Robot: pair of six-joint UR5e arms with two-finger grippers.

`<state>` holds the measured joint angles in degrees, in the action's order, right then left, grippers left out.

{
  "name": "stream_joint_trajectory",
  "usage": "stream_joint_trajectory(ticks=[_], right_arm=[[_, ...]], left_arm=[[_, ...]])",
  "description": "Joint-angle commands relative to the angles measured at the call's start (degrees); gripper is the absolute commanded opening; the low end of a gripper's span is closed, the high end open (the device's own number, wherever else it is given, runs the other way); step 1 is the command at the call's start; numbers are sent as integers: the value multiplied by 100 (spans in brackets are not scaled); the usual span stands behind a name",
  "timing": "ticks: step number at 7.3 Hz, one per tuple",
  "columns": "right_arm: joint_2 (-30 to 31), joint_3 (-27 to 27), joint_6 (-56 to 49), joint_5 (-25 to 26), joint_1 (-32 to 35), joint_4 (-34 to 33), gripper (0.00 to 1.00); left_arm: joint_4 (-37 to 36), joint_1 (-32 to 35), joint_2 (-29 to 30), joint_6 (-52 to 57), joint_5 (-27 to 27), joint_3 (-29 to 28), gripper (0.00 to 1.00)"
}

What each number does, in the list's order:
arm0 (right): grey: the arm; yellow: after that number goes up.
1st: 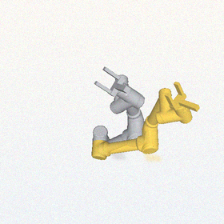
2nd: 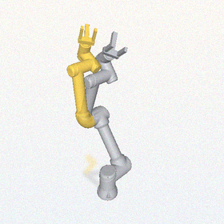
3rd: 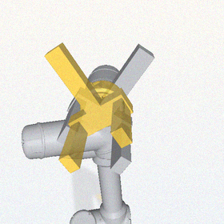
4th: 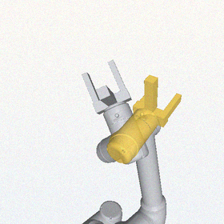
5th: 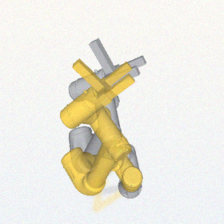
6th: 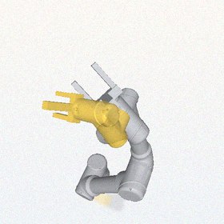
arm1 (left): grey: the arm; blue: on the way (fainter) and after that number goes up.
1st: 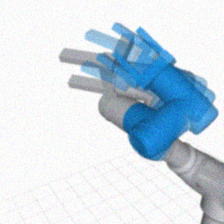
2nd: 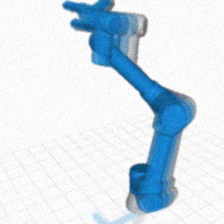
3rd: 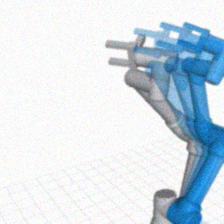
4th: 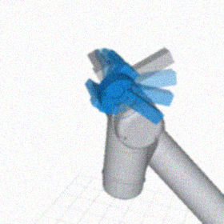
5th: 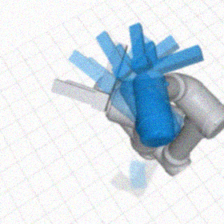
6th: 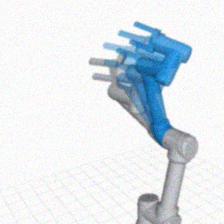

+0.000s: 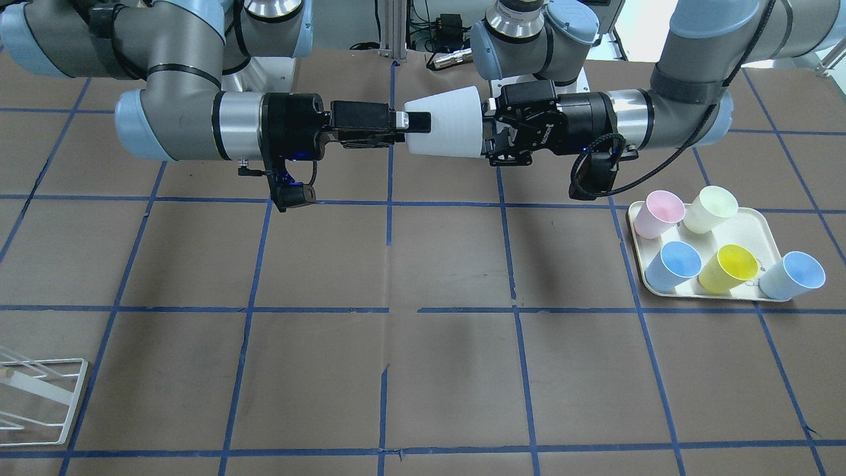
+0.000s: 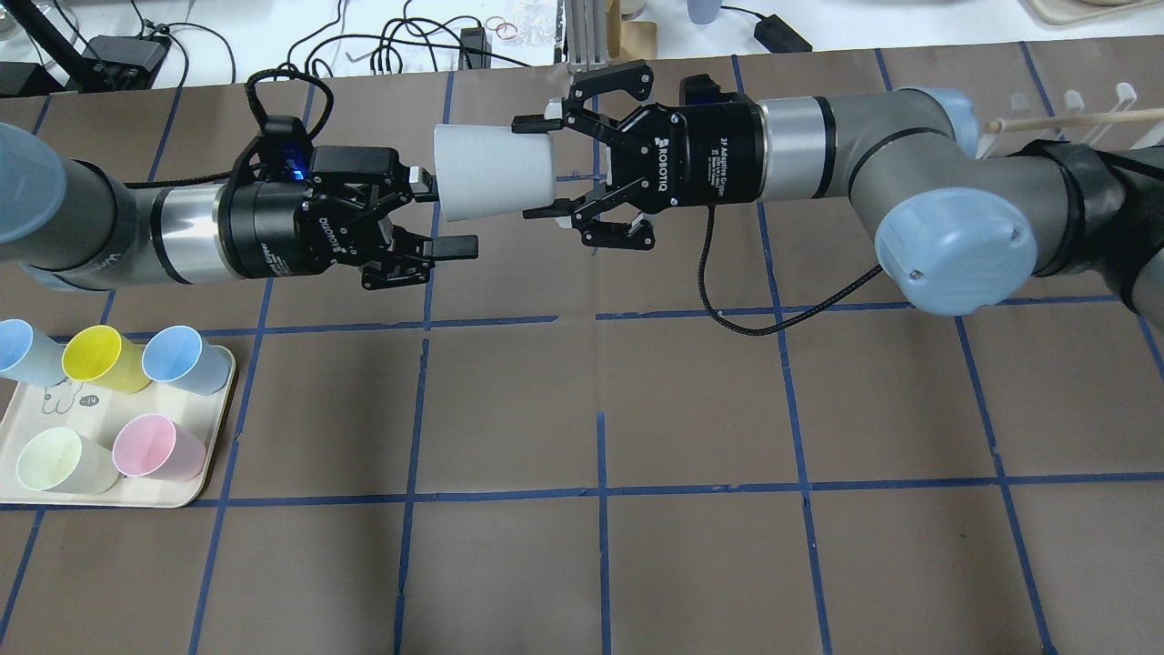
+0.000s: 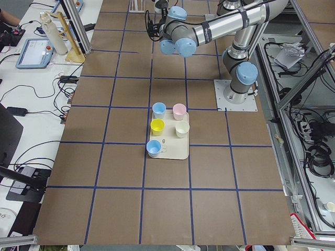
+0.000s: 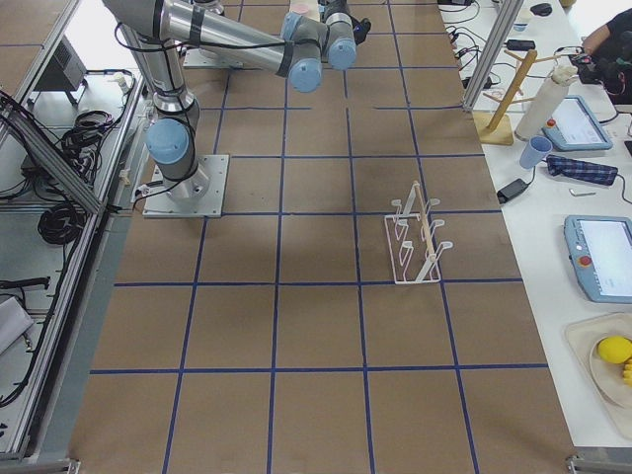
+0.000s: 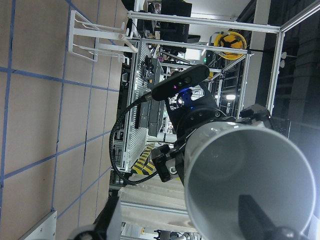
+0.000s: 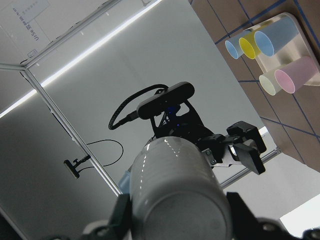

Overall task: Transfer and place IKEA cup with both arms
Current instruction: 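Close the left gripper on the cup's base while the right gripper holds it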

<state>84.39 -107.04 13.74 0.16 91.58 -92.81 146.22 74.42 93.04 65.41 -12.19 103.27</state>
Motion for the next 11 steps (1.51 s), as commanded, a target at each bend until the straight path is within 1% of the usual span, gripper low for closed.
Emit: stream_joint_trajectory(ticks=[1, 2, 3, 4, 5, 6, 7, 8, 9, 10, 11], right_arm=[[-2, 17, 121, -8, 0, -8, 0], [-2, 8, 121, -8, 0, 0, 0], [-2, -1, 121, 1, 0, 0, 0], [-2, -1, 129, 1, 0, 0, 0], [-2, -1, 129, 1, 0, 0, 0], [-2, -1, 129, 10, 0, 0, 0], [-2, 8, 190, 10, 0, 0, 4], [-2, 17, 243, 19, 0, 0, 43], [-10, 25, 270, 10, 0, 0, 68], [-10, 34, 279, 27, -35, -8, 100], [-10, 43, 322, 1, -52, -9, 100]], left_arm=[[-15, 20, 47, -2, 120, -9, 72], [-15, 38, 21, -2, 129, -26, 62], [-15, 38, 12, -11, 129, -35, 43], [-15, 29, 12, 24, 120, -53, 30], [-15, 29, -23, 16, 129, -79, 13], [-15, 3, -40, 16, 120, -88, 0], [-15, 3, -49, -19, 120, -88, 0], [-15, 3, -58, -37, 120, -97, 0], [-6, 11, -49, -37, 120, -88, 0], [-6, 11, -49, -46, 120, -88, 0], [-6, 11, -49, -55, 120, -88, 0]])
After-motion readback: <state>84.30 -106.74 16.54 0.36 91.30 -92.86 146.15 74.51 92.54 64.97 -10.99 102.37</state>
